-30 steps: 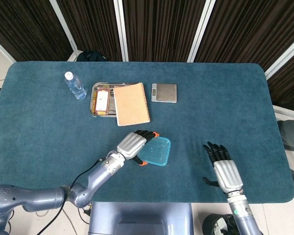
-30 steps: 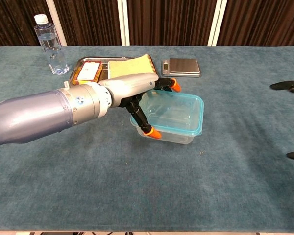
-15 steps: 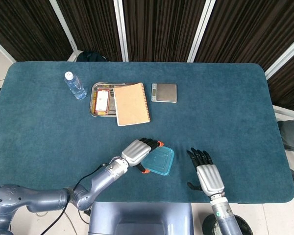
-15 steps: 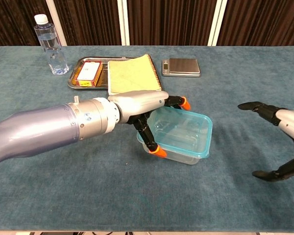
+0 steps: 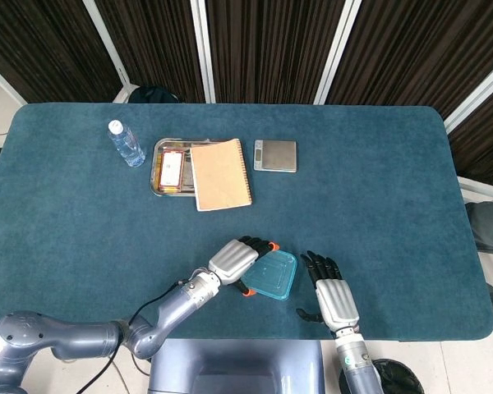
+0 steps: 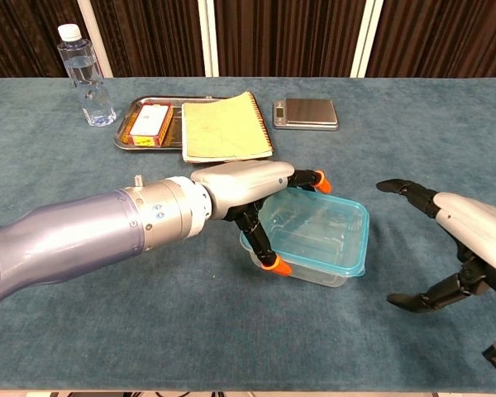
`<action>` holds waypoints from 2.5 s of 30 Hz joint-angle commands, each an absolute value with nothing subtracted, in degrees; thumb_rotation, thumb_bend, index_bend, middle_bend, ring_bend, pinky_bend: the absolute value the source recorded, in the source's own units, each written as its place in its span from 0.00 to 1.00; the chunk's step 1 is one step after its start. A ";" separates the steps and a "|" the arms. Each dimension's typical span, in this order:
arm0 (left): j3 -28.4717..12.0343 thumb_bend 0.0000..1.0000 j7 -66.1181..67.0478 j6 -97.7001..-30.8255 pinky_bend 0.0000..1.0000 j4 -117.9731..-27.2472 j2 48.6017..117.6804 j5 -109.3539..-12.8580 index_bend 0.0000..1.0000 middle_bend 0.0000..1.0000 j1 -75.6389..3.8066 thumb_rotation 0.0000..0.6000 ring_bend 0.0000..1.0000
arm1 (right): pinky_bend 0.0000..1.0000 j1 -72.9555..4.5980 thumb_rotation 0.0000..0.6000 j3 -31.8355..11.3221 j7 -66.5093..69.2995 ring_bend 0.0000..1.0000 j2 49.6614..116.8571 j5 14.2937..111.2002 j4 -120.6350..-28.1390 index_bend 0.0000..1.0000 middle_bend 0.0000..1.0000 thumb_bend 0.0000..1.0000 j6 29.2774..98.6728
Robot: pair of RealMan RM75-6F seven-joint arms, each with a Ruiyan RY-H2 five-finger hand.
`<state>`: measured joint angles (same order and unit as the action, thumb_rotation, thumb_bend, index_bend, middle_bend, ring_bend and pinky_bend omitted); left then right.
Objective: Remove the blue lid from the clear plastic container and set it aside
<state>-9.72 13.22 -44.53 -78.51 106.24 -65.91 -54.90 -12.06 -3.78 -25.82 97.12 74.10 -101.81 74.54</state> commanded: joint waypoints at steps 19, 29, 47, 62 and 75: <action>-9.76 0.17 14.34 -44.63 0.39 -78.93 106.92 -64.34 0.14 0.24 -54.86 1.00 0.22 | 0.00 -14.21 1.00 -6.67 -30.38 0.00 102.17 68.84 -104.17 0.00 0.00 0.25 75.96; -9.52 0.17 14.94 -44.54 0.39 -79.53 106.91 -63.98 0.14 0.24 -54.89 1.00 0.22 | 0.00 -14.66 1.00 -6.35 -30.90 0.00 103.76 67.71 -103.56 0.00 0.00 0.25 76.40; -9.46 0.17 15.18 -44.04 0.42 -80.45 105.77 -63.57 0.14 0.24 -55.03 1.00 0.22 | 0.00 -15.54 1.00 -7.97 -30.10 0.00 104.60 67.55 -103.16 0.00 0.00 0.25 77.92; -9.08 0.18 16.25 -42.99 0.50 -80.22 105.77 -63.01 0.14 0.24 -55.90 1.00 0.28 | 0.00 -15.47 1.00 -8.33 -26.34 0.00 104.63 69.12 -102.05 0.00 0.00 0.25 79.00; -9.29 0.18 17.51 -42.78 0.53 -79.74 106.67 -61.56 0.15 0.25 -56.67 1.00 0.30 | 0.00 -15.64 1.00 -9.38 -26.40 0.00 104.56 68.06 -103.40 0.00 0.00 0.25 79.62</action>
